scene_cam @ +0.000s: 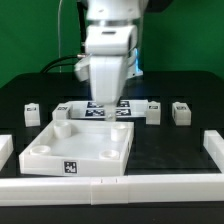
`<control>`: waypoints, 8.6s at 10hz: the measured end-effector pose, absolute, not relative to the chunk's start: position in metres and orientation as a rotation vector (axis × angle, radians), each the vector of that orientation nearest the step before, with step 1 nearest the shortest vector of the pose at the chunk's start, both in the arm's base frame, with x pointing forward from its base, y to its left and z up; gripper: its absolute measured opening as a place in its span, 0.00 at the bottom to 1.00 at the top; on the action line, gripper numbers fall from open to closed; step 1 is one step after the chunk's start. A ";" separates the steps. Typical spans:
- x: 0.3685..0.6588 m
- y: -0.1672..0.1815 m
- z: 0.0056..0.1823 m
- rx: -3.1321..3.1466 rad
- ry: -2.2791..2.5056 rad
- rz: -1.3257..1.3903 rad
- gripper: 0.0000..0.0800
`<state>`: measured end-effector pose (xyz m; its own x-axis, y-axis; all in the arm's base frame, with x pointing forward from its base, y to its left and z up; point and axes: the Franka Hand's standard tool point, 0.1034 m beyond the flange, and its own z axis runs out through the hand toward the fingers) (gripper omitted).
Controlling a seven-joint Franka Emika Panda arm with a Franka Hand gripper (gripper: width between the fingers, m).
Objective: Assemble one leg
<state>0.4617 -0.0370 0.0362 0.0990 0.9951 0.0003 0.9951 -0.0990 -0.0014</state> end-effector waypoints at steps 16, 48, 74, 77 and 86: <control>0.447 -0.061 0.009 -2.351 -2.035 0.021 0.07; 0.479 0.062 0.007 -2.159 -2.217 -0.077 0.81; 0.411 0.122 0.039 -3.036 0.092 -0.029 0.81; 0.404 0.119 0.037 -3.043 0.061 0.182 0.81; 0.376 0.132 0.032 -2.769 -0.025 1.284 0.81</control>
Offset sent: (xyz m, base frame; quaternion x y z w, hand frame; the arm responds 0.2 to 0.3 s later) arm -0.0014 0.0007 -0.0219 -0.0003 0.0305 -0.0043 0.9995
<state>0.3756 0.1324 0.0322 0.6469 0.0519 -0.7608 -0.0228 -0.9959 -0.0874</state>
